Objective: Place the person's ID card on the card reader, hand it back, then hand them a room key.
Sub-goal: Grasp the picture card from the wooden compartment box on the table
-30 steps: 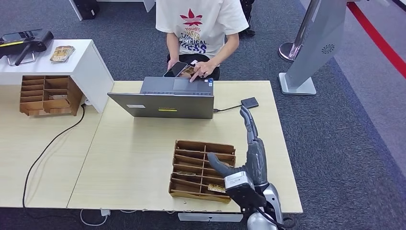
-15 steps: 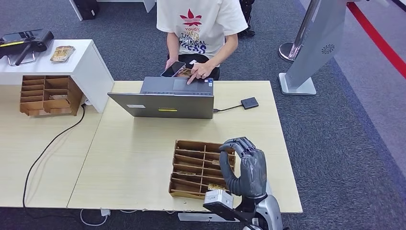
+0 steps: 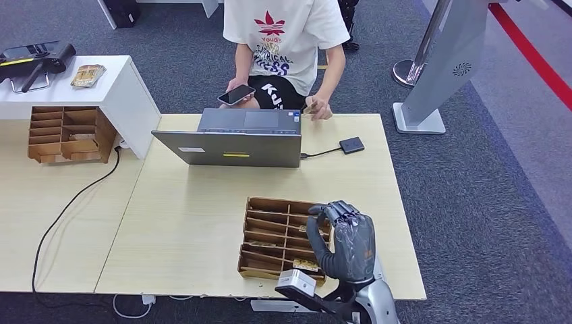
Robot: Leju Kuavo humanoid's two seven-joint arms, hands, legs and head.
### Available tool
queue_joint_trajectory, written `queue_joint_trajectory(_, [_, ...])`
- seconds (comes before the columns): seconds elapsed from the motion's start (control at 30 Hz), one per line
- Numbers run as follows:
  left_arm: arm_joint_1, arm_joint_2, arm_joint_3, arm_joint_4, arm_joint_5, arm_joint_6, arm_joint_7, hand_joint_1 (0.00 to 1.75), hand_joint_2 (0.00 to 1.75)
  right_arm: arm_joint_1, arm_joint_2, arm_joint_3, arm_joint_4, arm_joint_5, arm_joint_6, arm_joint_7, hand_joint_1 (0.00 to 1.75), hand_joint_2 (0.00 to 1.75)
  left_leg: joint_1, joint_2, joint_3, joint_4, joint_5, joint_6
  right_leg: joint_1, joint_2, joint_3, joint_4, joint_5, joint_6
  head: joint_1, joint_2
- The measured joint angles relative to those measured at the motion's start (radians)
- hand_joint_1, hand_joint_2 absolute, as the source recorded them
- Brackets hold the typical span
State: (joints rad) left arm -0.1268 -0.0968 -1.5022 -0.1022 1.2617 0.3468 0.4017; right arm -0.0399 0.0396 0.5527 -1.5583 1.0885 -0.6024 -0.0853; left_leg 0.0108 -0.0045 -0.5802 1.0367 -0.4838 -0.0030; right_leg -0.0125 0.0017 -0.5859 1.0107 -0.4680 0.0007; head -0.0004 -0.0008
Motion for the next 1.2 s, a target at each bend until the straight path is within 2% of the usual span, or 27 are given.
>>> queue_joint_trajectory(0.03, [0.0, 0.0, 0.0, 0.0, 0.003, 0.0, 0.0, 0.0, 0.0, 0.0, 0.0, 0.001, 0.008, 0.017, 0.0, 0.011, 0.79, 1.75, 0.0, 0.0, 0.0, 0.0, 0.0, 0.0, 0.0, 0.0, 0.0, 0.0, 0.0, 0.0, 0.0, 0.0])
queue_joint_trajectory(0.17, [0.0, 0.0, 0.0, 0.0, 0.009, 0.0, 0.0, 0.0, 0.0, 0.0, -0.002, 0.01, 0.034, 0.044, 0.0, 0.034, 1.0, 1.75, 0.0, 0.0, 0.0, 0.0, 0.0, 0.0, 0.0, 0.0, 0.0, 0.0, 0.0, 0.0, 0.0, 0.0])
queue_joint_trajectory(0.3, [0.0, 0.0, 0.0, 0.0, 0.015, 0.0, 0.0, 0.0, 0.0, 0.0, -0.004, 0.017, 0.054, 0.06, 0.004, 0.051, 0.65, 1.75, 0.0, 0.0, 0.0, 0.0, 0.0, 0.0, 0.0, 0.0, 0.0, 0.0, 0.0, 0.0, 0.0, 0.0])
queue_joint_trajectory(0.37, [0.0, 0.0, 0.0, 0.0, 0.017, 0.0, 0.0, 0.0, 0.0, 0.0, -0.006, 0.019, 0.062, 0.068, 0.008, 0.06, 0.56, 1.75, 0.0, 0.0, 0.0, 0.0, 0.0, 0.0, 0.0, 0.0, 0.0, 0.0, 0.0, 0.0, 0.0, 0.0])
queue_joint_trajectory(0.67, [0.0, 0.0, 0.0, 0.0, 0.022, 0.0, 0.0, 0.0, 0.0, 0.0, -0.01, 0.024, 0.087, 0.079, 0.012, 0.073, 0.55, 1.75, 0.0, 0.0, 0.0, 0.0, 0.0, 0.0, 0.0, 0.0, 0.0, 0.0, 0.0, 0.0, 0.0, 0.0])
queue_joint_trajectory(0.73, [0.0, 0.0, 0.0, 0.0, 0.022, 0.0, 0.0, 0.0, 0.0, 0.0, -0.01, 0.024, 0.09, 0.079, 0.012, 0.073, 0.61, 1.75, 0.0, 0.0, 0.0, 0.0, 0.0, 0.0, 0.0, 0.0, 0.0, 0.0, 0.0, 0.0, 0.0, 0.0])
queue_joint_trajectory(0.83, [0.0, 0.0, 0.0, 0.0, 0.023, 0.0, 0.0, 0.0, 0.0, 0.0, -0.011, 0.024, 0.094, 0.08, 0.012, 0.074, 0.82, 1.75, 0.0, 0.0, 0.0, 0.0, 0.0, 0.0, 0.0, 0.0, 0.0, 0.0, 0.0, 0.0, 0.0, 0.0])
queue_joint_trajectory(1.1, [0.0, 0.0, 0.0, 0.0, 0.031, 0.0, 0.0, 0.0, 0.0, -0.001, -0.015, 0.025, 0.095, 0.097, 0.016, 0.093, 1.01, 1.75, 0.0, 0.0, 0.0, 0.0, 0.0, 0.0, 0.0, 0.0, 0.0, 0.0, 0.0, 0.0, 0.0, 0.0])
queue_joint_trajectory(1.2, [0.0, 0.0, 0.0, 0.0, 0.033, 0.0, 0.0, 0.0, 0.0, -0.001, -0.017, 0.025, 0.095, 0.098, 0.016, 0.095, 1.16, 1.75, 0.0, 0.0, 0.0, 0.0, 0.0, 0.0, 0.0, 0.0, 0.0, 0.0, 0.0, 0.0, 0.0, 0.0])
